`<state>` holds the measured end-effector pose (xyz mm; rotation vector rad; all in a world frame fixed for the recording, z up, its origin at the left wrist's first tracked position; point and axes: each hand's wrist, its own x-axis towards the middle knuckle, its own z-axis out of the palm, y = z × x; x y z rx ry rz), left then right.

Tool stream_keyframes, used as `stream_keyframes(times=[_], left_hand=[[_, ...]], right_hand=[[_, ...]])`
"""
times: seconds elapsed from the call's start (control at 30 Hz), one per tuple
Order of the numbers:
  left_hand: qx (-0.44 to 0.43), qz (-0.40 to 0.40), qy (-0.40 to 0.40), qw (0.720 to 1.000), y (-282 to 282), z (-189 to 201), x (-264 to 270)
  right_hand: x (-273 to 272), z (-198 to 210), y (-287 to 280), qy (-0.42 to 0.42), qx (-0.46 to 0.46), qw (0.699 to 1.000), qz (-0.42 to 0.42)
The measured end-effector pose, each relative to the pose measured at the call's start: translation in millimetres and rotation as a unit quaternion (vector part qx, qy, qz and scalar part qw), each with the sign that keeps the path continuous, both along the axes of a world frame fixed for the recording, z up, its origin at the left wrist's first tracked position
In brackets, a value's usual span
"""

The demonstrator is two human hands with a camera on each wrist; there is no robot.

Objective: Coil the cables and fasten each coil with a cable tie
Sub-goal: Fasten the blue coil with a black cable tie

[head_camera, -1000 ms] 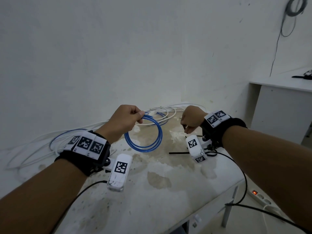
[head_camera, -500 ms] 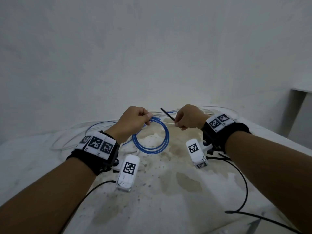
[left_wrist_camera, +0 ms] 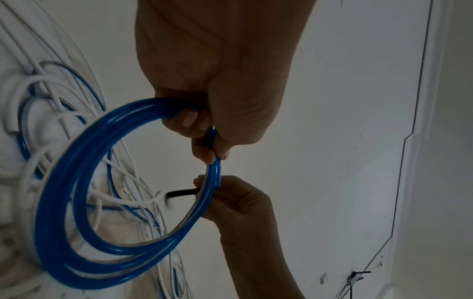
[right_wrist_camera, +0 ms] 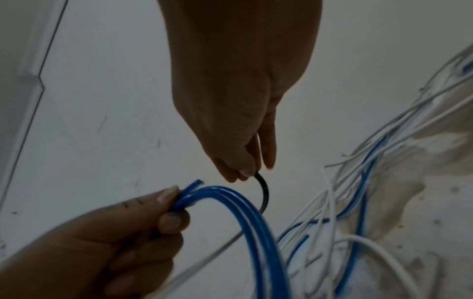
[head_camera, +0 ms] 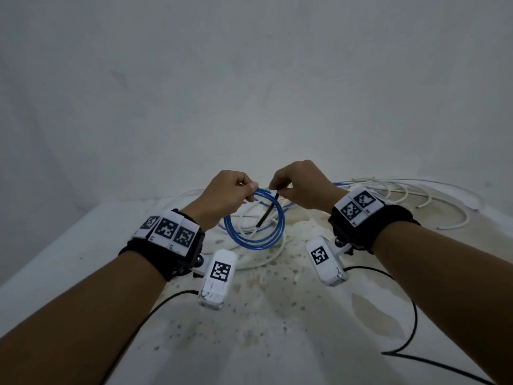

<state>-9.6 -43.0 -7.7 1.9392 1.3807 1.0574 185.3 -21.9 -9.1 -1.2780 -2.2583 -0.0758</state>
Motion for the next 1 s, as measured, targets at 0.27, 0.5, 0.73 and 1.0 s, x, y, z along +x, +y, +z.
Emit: stream_keyframes(times=[0.27, 0.5, 0.73, 1.0], left_hand=[[0.012, 0.029, -0.010, 0.999, 6, -9, -5], [0.015, 0.042, -0.039, 0.998, 9, -6, 5], [-0.010, 0.015, -0.001, 1.000, 10, -2, 5], [-0.011, 0.056, -0.030, 0.998, 12, 7, 0]], right_hand=[[-18, 7, 5, 0.272, -0.097, 0.953, 0.089], [-15, -2, 4, 0.398, -0.151, 0.897, 0.115], [-17, -1, 4, 0.411, -0.165, 0.887, 0.134], [-26, 1, 4, 0.300, -0.085, 0.947, 0.075]])
